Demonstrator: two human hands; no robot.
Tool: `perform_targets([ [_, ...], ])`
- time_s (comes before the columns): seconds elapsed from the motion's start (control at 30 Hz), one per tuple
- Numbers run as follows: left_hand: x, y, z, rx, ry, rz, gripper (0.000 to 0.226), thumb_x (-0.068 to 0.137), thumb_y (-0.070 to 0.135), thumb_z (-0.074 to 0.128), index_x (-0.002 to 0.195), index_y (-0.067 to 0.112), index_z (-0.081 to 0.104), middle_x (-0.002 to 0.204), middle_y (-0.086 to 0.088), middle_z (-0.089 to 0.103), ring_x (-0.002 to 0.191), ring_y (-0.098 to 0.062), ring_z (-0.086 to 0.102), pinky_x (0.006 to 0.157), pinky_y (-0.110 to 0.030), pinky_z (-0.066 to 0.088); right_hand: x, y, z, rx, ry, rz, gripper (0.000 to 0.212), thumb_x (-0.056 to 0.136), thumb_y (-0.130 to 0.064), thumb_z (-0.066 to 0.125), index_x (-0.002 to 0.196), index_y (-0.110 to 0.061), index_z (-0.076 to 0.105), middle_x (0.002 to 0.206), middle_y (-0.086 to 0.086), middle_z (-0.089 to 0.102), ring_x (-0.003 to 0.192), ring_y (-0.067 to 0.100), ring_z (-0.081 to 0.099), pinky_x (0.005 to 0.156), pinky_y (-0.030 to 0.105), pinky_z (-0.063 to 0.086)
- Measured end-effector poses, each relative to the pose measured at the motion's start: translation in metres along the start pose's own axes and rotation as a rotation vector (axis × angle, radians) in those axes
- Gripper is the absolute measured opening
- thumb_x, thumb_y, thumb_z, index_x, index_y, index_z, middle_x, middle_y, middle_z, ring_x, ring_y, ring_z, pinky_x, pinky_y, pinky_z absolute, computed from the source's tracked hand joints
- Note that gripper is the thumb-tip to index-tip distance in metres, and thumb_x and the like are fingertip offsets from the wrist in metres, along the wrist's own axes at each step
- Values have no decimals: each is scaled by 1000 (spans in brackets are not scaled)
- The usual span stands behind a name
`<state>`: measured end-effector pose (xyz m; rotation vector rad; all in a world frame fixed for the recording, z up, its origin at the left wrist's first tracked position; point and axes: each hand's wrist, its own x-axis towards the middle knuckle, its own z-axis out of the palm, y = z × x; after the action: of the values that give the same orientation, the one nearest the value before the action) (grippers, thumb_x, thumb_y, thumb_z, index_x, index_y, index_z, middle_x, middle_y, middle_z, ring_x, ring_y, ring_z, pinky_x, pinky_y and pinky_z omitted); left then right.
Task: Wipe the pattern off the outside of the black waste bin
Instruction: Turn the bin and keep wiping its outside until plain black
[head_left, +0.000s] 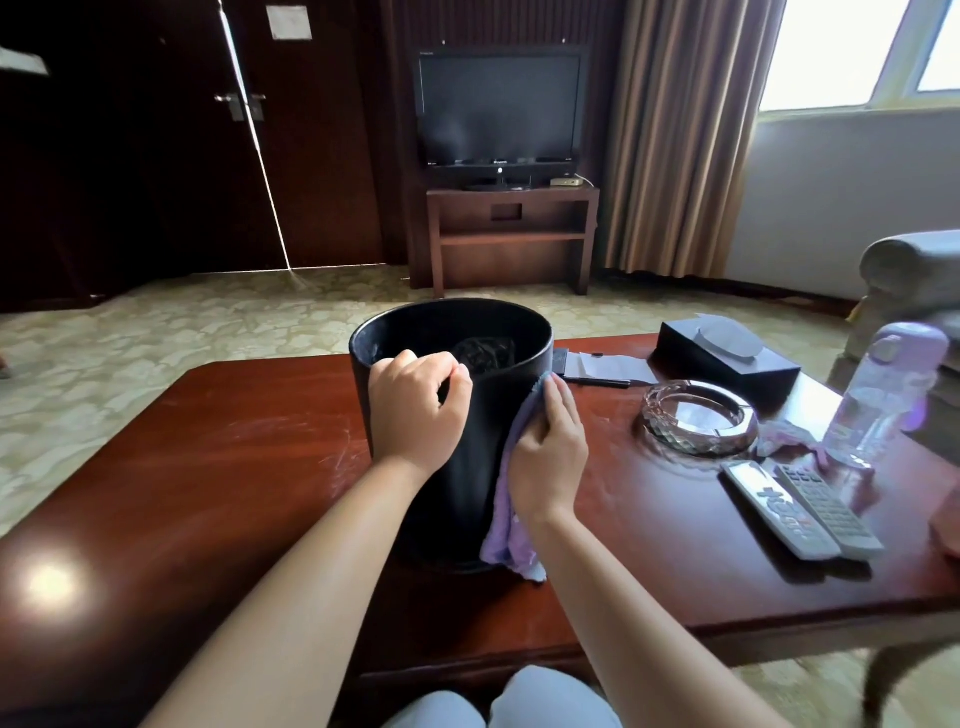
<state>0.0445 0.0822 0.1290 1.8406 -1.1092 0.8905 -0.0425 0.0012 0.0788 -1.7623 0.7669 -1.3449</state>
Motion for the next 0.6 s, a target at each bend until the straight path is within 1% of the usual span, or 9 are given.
perform_targets([
  [0.1,0,-1,1,-10,6,3,32,85,29,39,56,25,28,46,14,22,55,-16,34,64,-30,26,-1,8,2,33,-3,45,44,90,7,40,132,-4,52,135,0,52,118,10,45,94,0,22],
  [0.2,0,0,1,-14,10,5,32,85,28,39,56,25,28,46,14,22,55,-16,34,67,-34,33,-17,30,-1,-6,-77,219,38,88,9,38,118,1,59,118,2,54,107,14,50,79,-3,24],
  [0.27,0,-1,2,-9,15,13,32,85,28,40,55,25,27,46,14,21,54,-16,34,66,-35,34,-30,49,-2,-53,-163,397,30,89,6,37,105,0,62,118,5,52,100,12,48,78,6,27],
  [0.33,0,-1,3,-5,21,21,32,85,27,40,55,25,27,46,14,21,54,-16,33,66,-35,35,-36,52,-1,-53,-173,451,23,88,5,38,85,-2,59,112,10,54,99,18,50,80,16,31],
  [0.37,0,-1,3,-1,24,23,32,85,27,40,56,25,27,46,14,21,54,-16,33,66,-35,35,-33,44,1,-28,-142,416,22,88,5,39,85,-1,60,111,11,54,101,19,51,82,17,31],
  [0.4,0,-1,3,1,27,23,32,85,27,40,56,25,26,46,14,21,54,-17,33,66,-35,35,-28,31,1,8,-99,346,23,90,5,41,95,2,63,114,10,54,106,20,50,85,14,31],
  [0.47,0,-1,3,0,29,22,32,85,27,40,56,26,25,46,14,21,54,-17,33,66,-35,33,-13,-2,-2,99,-36,159,32,93,2,42,122,3,56,124,7,50,117,15,46,96,9,28],
  [0.53,-1,-1,3,1,27,22,32,85,27,40,57,26,25,46,14,21,54,-18,33,65,-34,31,-3,-23,-3,125,-28,1,37,94,2,41,131,2,50,129,6,48,122,13,43,105,16,30],
  [0.6,-1,-1,3,3,19,26,33,85,27,40,57,27,24,46,14,21,54,-18,33,64,-33,29,-1,-21,-1,82,-28,-30,40,93,4,40,132,2,48,131,8,46,123,15,42,106,20,31],
])
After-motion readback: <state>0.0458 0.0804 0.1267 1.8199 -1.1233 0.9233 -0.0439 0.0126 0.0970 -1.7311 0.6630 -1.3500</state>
